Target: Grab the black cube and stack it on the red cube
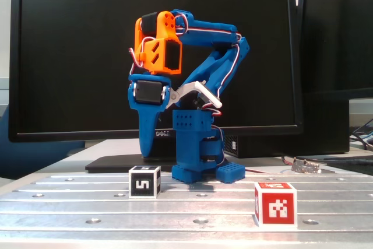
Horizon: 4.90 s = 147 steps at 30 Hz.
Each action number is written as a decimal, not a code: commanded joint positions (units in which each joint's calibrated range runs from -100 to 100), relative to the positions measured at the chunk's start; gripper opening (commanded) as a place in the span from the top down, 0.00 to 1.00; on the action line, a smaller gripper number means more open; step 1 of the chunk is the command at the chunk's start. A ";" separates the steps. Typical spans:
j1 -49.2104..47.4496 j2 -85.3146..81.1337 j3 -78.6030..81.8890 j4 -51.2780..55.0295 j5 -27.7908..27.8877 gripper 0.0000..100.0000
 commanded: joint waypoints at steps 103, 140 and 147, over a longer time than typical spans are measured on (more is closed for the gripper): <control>-0.88 13.27 3.58 -12.05 -1.17 0.72; -0.14 13.27 4.12 -12.30 -0.96 0.79; -0.14 13.27 4.03 -12.22 -0.86 0.79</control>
